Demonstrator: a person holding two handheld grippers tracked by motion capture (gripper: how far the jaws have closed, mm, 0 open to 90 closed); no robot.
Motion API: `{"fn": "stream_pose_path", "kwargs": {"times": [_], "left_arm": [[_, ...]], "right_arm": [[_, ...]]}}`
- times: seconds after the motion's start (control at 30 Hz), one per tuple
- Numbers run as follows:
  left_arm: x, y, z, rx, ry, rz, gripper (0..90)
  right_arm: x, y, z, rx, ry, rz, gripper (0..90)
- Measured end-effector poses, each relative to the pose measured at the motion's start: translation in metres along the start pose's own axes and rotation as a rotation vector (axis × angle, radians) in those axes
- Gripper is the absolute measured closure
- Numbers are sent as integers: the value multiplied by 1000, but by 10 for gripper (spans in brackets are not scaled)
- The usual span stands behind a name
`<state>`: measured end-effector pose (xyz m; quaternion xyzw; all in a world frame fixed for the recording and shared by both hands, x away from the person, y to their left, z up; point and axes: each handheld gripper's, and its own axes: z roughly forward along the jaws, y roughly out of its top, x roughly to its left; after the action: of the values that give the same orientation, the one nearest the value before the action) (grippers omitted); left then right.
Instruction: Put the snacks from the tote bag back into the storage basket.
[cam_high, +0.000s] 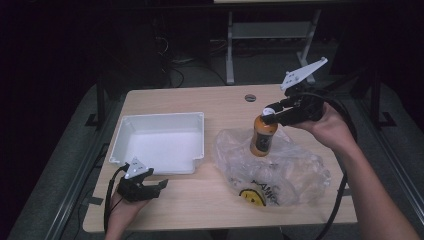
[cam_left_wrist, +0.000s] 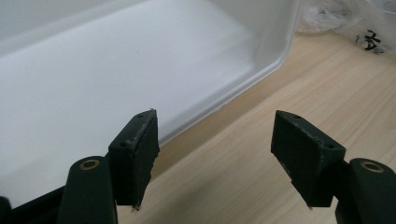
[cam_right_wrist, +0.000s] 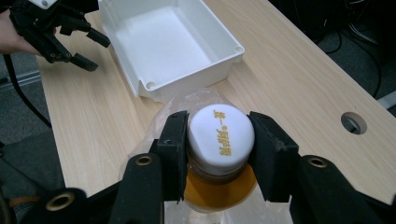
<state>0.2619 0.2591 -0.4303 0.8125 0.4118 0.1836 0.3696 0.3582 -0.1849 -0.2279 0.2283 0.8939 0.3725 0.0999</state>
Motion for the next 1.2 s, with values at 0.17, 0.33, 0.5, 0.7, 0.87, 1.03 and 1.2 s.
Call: {"fn": "stream_pose_path", "kwargs": {"times": [0.17,0.33,0.5,0.7,0.87,1.03,1.2], "left_arm": [[1,0,-1,2,4,-5,317],[1,0,0,4,5,-1,316],[1,0,0,6,8,2,314],[2,-1,0,10,8,-1,313],[2,-1,0,8,7,-7,313],[1,-1,1,12,4,-2,311],[0,-2,3,17,2,6,308]], "right_arm": [[2,8,-1,-9,9,-10,588],[5,17,-4,-18,19,-18,588],[11,27,-3,-18,25,-36,588],[15,36,1,-16,37,-56,588],[19,46,8,-17,64,-78,588],[26,57,16,-15,80,-93,588],[31,66,23,-17,91,-118,588]]}}
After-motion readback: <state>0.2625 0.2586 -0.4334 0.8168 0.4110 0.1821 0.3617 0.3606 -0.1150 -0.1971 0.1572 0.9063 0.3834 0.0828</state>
